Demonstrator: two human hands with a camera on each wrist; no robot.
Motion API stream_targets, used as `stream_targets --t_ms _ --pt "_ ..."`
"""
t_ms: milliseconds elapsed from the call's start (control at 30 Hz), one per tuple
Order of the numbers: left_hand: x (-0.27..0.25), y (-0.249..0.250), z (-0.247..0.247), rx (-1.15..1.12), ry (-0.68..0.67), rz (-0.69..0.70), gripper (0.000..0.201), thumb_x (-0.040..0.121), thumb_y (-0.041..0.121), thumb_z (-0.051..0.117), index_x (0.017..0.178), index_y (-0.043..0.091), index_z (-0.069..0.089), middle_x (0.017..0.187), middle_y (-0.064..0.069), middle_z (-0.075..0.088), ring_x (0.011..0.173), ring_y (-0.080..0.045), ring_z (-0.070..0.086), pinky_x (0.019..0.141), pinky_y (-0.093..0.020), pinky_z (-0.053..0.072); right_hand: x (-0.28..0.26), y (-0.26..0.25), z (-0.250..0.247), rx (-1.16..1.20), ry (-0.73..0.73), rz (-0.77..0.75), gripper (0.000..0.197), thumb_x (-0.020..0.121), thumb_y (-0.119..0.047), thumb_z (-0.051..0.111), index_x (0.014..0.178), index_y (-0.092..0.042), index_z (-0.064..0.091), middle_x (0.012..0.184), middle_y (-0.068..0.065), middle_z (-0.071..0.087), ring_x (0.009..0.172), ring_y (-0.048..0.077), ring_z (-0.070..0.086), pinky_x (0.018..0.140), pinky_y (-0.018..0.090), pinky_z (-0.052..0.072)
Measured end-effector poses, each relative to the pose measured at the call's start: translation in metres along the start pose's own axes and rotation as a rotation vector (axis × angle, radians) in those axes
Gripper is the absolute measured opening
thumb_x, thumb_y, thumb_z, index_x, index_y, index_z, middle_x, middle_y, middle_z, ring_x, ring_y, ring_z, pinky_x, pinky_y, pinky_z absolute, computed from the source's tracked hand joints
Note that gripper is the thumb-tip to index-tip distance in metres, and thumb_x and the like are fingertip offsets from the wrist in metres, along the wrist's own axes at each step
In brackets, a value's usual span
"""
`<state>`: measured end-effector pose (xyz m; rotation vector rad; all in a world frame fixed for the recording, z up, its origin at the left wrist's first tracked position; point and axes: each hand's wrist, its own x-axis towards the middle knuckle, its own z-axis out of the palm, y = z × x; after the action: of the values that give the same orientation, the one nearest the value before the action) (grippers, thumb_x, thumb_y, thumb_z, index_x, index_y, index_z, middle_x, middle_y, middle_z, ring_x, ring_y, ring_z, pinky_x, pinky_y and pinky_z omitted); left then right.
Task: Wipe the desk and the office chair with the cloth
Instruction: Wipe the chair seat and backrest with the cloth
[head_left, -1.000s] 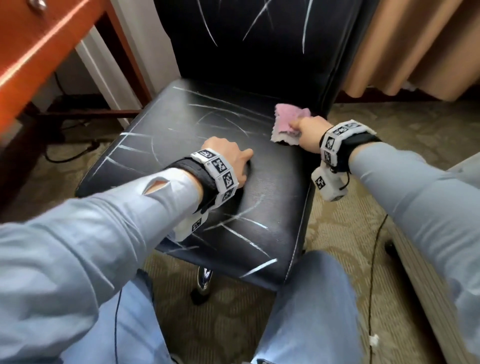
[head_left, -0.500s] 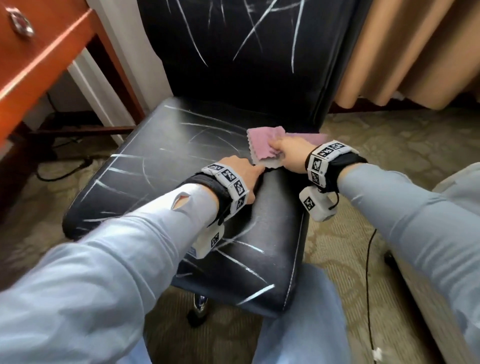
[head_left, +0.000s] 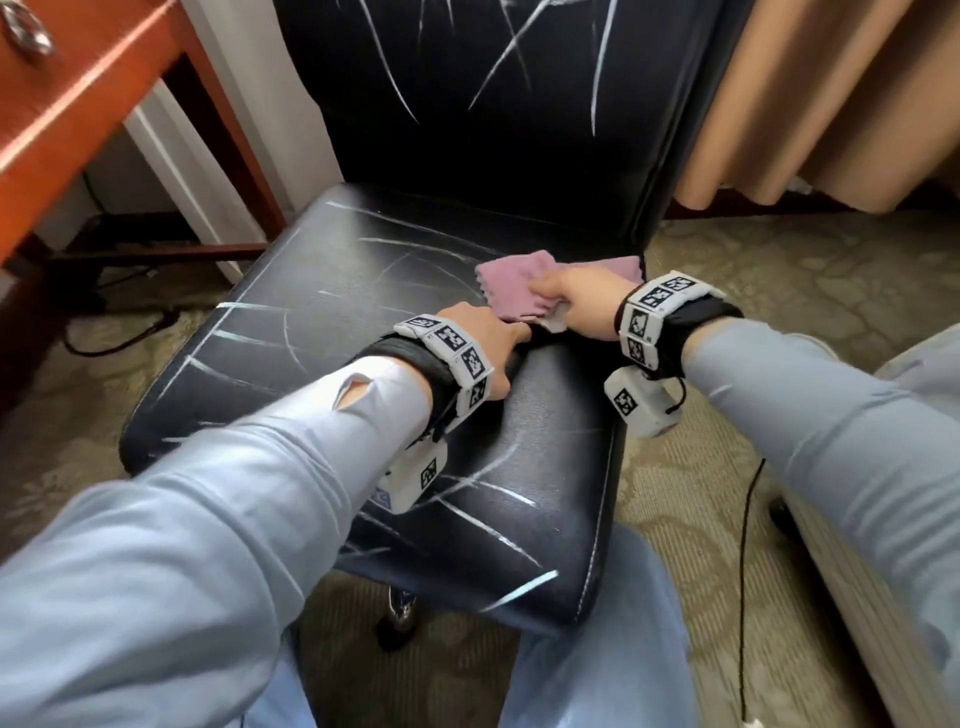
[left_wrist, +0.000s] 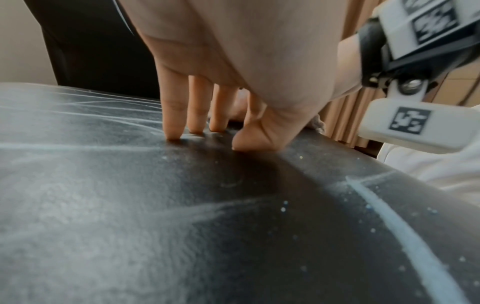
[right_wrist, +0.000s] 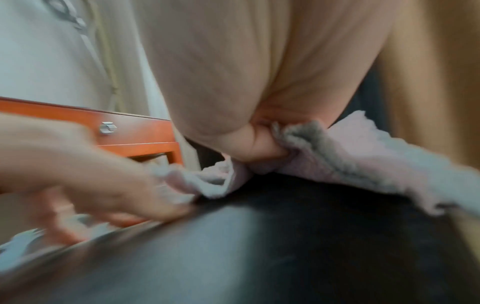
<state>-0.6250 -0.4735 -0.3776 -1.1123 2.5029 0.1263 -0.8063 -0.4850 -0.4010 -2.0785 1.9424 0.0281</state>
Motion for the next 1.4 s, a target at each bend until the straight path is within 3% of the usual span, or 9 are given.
stream_targets --t_ms 167,333,467,567,700,833,1033,1233,1400 --pt "0.001 0.001 -0.001 0.023 -0.017 0.013 0.075 0.072 0.029 0.057 0.144 0.040 0.037 0.130 -0.006 0.059 0.100 -0.032 0.064 0.081 -0.040 0.057 -0.001 0.034 -0.009 -0.140 0.053 0.261 0.042 0.097 -0.009 0.048 0.138 -0.003 0.049 0.140 0.019 0.049 0.129 0.038 0.047 0.104 0.037 0.041" --pt "-0.001 -0.001 0.005 -0.030 0.035 -0.001 0.067 0.078 0.030 0.060 0.141 0.041 0.041 0.111 -0.005 0.064 0.093 -0.031 0.062 0.076 -0.033 0.053 -0.001 -0.024 0.011 0.016 -0.026 -0.002 0.040 0.099 -0.019 0.052 0.135 -0.002 0.051 0.137 0.016 0.055 0.122 0.034 0.054 0.103 0.037 0.040" --pt "-0.006 -0.013 0.011 -0.017 -0.017 0.033 0.080 0.084 0.030 0.062 0.154 0.040 0.025 0.155 -0.002 0.038 0.127 -0.030 0.052 0.094 -0.035 0.046 0.001 0.007 -0.008 -0.045 0.003 0.203 0.043 0.094 -0.010 0.052 0.137 -0.009 0.053 0.136 0.018 0.053 0.127 0.036 0.050 0.105 0.039 0.042" --pt "-0.009 -0.035 0.017 -0.104 -0.072 0.045 0.083 0.087 0.034 0.067 0.157 0.034 0.022 0.163 -0.003 0.020 0.139 -0.030 0.040 0.107 -0.038 0.041 -0.001 0.017 -0.015 -0.174 -0.009 0.307 0.046 0.094 -0.008 0.047 0.140 -0.008 0.049 0.139 0.023 0.046 0.127 0.039 0.047 0.103 0.039 0.043" --pt "-0.008 -0.076 0.034 -0.119 -0.068 -0.129 0.106 0.073 0.069 0.071 0.155 0.023 0.021 0.150 -0.014 0.031 0.136 -0.037 0.039 0.108 -0.050 0.039 0.009 -0.027 0.003 -0.118 0.037 0.145 0.033 0.096 -0.019 0.049 0.126 -0.010 0.059 0.128 0.019 0.057 0.117 0.035 0.054 0.089 0.032 0.044" --pt "-0.006 -0.088 0.041 -0.154 -0.092 -0.155 0.114 0.071 0.072 0.071 0.156 0.022 0.014 0.156 -0.019 0.024 0.142 -0.043 0.032 0.114 -0.054 0.033 0.019 -0.072 0.010 -0.111 -0.013 -0.136 0.033 0.100 -0.028 0.048 0.131 -0.019 0.058 0.132 0.011 0.057 0.123 0.032 0.051 0.096 0.032 0.037" --pt "-0.004 -0.092 0.043 -0.153 -0.098 -0.131 0.115 0.070 0.075 0.069 0.156 0.020 0.016 0.158 -0.017 0.021 0.143 -0.040 0.031 0.114 -0.054 0.033 0.033 -0.021 -0.017 -0.457 -0.041 0.213 0.036 0.103 -0.025 0.042 0.126 -0.002 0.058 0.134 0.021 0.054 0.126 0.035 0.048 0.095 0.034 0.041" --pt "0.001 -0.089 0.039 -0.124 -0.087 -0.079 0.110 0.073 0.072 0.070 0.157 0.027 0.014 0.153 -0.016 0.029 0.140 -0.038 0.036 0.113 -0.049 0.034 0.044 -0.110 0.016 -0.215 -0.063 0.089 0.037 0.103 -0.020 0.040 0.132 -0.001 0.053 0.129 0.022 0.053 0.121 0.035 0.052 0.094 0.034 0.041" --pt "0.002 -0.090 0.038 -0.080 -0.124 -0.135 0.117 0.065 0.082 0.066 0.153 0.022 0.019 0.151 -0.015 0.031 0.134 -0.041 0.042 0.107 -0.056 0.041 0.050 -0.044 -0.015 -0.237 0.005 0.338 0.046 0.095 -0.031 0.059 0.134 -0.007 0.054 0.136 0.017 0.054 0.122 0.035 0.054 0.091 0.034 0.044"
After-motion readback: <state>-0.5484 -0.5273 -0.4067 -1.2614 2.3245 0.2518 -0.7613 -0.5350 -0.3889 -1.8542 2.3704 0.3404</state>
